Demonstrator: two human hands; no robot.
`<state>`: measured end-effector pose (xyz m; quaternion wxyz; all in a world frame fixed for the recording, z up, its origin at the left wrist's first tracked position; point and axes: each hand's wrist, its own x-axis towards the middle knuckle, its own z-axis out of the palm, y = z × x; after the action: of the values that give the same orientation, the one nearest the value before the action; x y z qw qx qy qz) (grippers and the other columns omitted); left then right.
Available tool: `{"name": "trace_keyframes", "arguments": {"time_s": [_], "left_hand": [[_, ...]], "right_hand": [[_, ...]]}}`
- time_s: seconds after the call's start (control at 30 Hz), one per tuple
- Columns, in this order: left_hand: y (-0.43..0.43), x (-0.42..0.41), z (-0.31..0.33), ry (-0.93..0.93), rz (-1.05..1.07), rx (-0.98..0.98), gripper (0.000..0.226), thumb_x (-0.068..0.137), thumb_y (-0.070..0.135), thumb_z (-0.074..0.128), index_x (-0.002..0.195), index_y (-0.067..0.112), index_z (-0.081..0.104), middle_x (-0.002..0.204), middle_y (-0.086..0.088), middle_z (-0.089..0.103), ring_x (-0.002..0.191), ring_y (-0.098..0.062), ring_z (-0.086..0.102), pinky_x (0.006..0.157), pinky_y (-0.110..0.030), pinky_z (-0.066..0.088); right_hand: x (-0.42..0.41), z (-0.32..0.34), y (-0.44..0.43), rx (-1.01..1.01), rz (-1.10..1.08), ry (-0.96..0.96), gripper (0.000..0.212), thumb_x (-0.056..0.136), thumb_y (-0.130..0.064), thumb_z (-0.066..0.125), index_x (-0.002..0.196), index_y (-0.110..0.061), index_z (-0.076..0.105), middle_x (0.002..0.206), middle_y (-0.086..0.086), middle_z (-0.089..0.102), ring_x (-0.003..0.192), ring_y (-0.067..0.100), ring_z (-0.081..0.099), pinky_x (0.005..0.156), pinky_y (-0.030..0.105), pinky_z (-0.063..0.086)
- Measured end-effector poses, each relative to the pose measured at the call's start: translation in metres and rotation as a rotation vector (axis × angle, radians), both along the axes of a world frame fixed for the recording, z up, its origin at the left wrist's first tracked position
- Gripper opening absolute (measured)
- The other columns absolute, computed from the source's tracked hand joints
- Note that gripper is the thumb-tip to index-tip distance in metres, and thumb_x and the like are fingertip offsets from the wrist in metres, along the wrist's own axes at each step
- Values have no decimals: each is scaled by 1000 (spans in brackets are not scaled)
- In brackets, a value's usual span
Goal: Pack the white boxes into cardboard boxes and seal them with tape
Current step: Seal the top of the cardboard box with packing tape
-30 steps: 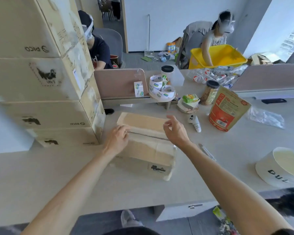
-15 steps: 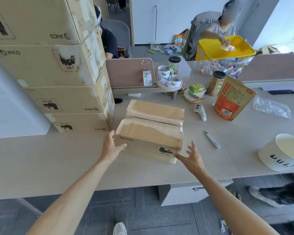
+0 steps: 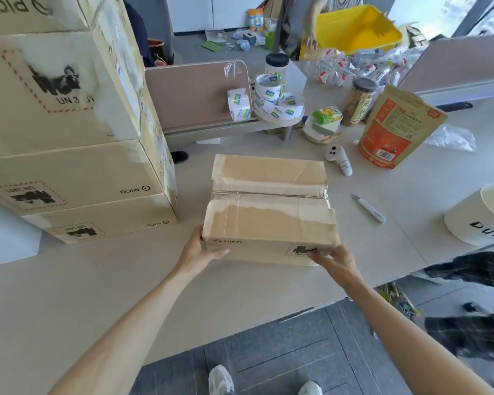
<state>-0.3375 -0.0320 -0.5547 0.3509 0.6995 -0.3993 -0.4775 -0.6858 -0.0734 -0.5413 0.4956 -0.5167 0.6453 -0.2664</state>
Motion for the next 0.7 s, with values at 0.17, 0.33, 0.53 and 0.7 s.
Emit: {"name": "trace_keyframes", "arguments": {"time_s": [0.17,0.33,0.53,0.7], "left_hand": [[-9,-4,4,107,2,29,62,64,12,89,117,18,57,103,1,73,100,-17,69,73,-24,50],[1,-19,25,165,88,-29,61,66,12,88,117,19,57,105,3,73,98,-9,68,74,-21,47],[20,-56,61,174,195,-147,66,63,10,88,118,15,52,107,1,71,96,-11,68,81,-26,51],[58,-99,80,207,317,-174,64,62,16,88,116,22,54,107,4,70,99,-11,66,82,-25,49]], "right_hand": [[8,7,3,-15,-71,-21,32,80,-13,80,107,-22,64,99,-4,71,92,7,65,67,15,49],[4,26,3,-22,-134,-90,18,79,-20,81,95,-23,72,95,-3,75,93,9,68,80,25,51],[-7,62,3,-114,-114,-259,17,80,-15,79,92,-17,67,91,-8,72,83,1,66,64,12,51],[-39,70,16,-89,24,-356,37,83,-8,75,115,-23,64,103,-5,73,93,10,69,74,22,53]]}}
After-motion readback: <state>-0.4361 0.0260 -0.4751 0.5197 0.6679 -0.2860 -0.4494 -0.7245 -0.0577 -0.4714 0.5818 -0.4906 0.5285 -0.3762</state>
